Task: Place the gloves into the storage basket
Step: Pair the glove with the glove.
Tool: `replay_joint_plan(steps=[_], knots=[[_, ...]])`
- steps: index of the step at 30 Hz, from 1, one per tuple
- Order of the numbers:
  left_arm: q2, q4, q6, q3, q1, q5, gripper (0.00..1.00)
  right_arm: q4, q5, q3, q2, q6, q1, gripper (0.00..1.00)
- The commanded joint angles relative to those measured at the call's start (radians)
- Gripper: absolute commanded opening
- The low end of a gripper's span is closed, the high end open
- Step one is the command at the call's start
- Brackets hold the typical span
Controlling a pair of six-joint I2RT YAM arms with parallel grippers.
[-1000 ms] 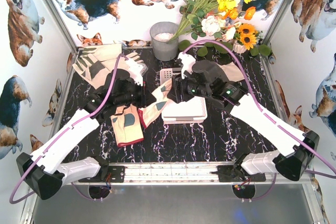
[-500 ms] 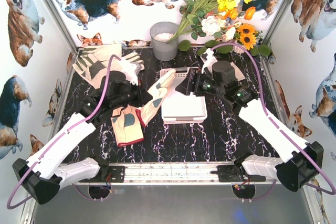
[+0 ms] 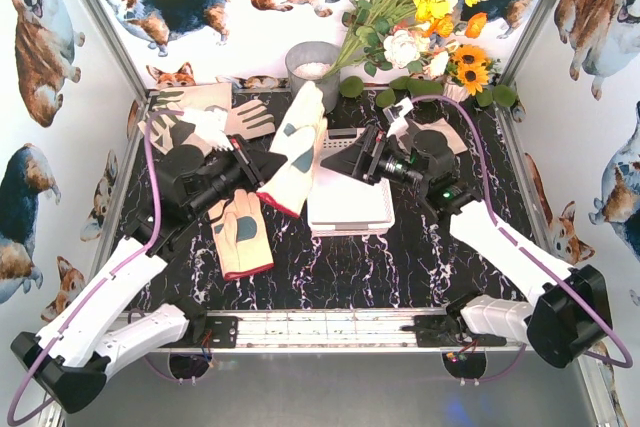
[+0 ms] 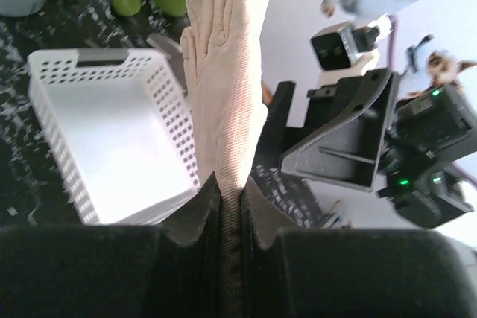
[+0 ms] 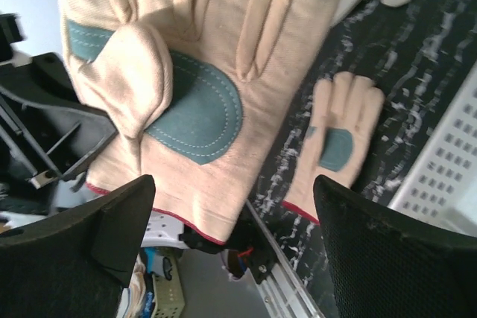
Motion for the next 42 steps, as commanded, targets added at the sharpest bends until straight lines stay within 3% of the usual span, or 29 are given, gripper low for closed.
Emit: replay_joint_plan(steps=[1, 7, 13, 16, 26, 42], knots=[[-0.018, 0.202, -0.103, -0.018, 0.011, 0.019, 0.0, 0.267, -0.086, 0.006, 0.008, 0.097, -0.001, 0.9], [-0.026, 0.219, -0.138, -0.024, 0.011, 0.007, 0.0, 0.285, -0.102, 0.017, 0.02, 0.099, 0.008, 0.92], [-0.027, 0.137, -0.129, -0.016, 0.011, -0.085, 0.0, -0.11, 0.112, 0.131, -0.025, -0.206, 0.095, 0.93], [-0.02, 0.114, -0.125, -0.021, 0.011, -0.095, 0.0, -0.207, 0.175, 0.191, -0.006, -0.241, 0.124, 0.9], [-0.034, 0.176, -0.172, -0.053, 0.011, -0.08, 0.0, 0.039, 0.095, 0.144, 0.07, -0.065, 0.134, 0.9], [-0.062, 0.24, -0.199, -0.069, 0.011, -0.052, 0.0, 0.274, -0.016, 0.119, 0.143, 0.084, 0.136, 0.89]])
